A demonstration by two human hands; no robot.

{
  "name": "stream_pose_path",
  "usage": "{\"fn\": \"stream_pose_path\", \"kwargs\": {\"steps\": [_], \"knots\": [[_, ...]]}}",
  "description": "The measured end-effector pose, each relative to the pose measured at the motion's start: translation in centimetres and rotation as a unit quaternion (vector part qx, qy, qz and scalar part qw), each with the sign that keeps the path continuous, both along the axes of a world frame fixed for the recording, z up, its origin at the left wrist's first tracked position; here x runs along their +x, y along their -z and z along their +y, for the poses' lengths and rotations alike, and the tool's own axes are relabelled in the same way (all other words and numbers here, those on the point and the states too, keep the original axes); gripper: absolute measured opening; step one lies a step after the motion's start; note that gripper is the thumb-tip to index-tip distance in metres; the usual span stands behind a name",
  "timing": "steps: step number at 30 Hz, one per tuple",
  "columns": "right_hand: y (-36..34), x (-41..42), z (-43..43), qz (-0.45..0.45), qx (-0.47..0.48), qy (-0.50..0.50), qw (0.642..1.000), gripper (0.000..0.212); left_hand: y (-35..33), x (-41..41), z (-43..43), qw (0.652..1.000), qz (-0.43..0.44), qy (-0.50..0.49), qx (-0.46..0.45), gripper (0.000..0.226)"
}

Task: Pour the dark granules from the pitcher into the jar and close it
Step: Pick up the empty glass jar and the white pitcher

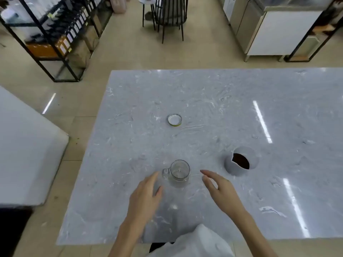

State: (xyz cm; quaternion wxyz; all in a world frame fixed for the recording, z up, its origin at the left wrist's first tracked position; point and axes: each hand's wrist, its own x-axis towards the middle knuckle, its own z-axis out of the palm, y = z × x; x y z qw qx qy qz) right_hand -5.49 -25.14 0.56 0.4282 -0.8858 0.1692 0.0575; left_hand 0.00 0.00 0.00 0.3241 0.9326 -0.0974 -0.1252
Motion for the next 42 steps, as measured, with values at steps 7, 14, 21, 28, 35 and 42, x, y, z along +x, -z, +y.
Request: {"fn": "stream_pose_path", "kwargs": {"steps": [7, 14, 21, 28, 35, 42], "knots": [[0.0, 0.9, 3.1, 0.09, 0.223, 0.089, 0.967, 0.057, 1.9, 2.5, -2.3, 0.99, 0.101, 0.084, -0.059, 0.1], [0.5, 1.9, 5.0, 0.097, 0.318, 0.077, 0.94, 0.069, 3.9, 4.4, -5.7, 0.982, 0.129, 0.082, -0.108, 0.086], [0.5, 2.9, 1.8, 0.083, 0.333, 0.071, 0.937, 0.073, 4.1, 4.5, -9.3, 0.989, 0.092, 0.084, -0.085, 0.086], [1.7, 3.2, -0.2, 0.087, 0.307, 0.014, 0.947, 0.084, 4.3, 5.8, -11.0, 0.984, 0.124, 0.081, -0.094, 0.07], [5.1, 3.2, 1.0, 0.011, 0.26, 0.016, 0.965, 0.102, 6.3, 7.3, -10.9, 0.983, 0.118, 0.112, -0.08, 0.072], [4.2, 1.9, -1.5, 0.011, 0.281, -0.007, 0.96, 0.084, 6.2, 7.1, -10.5, 0.978, 0.096, 0.13, -0.132, 0.088]]}}
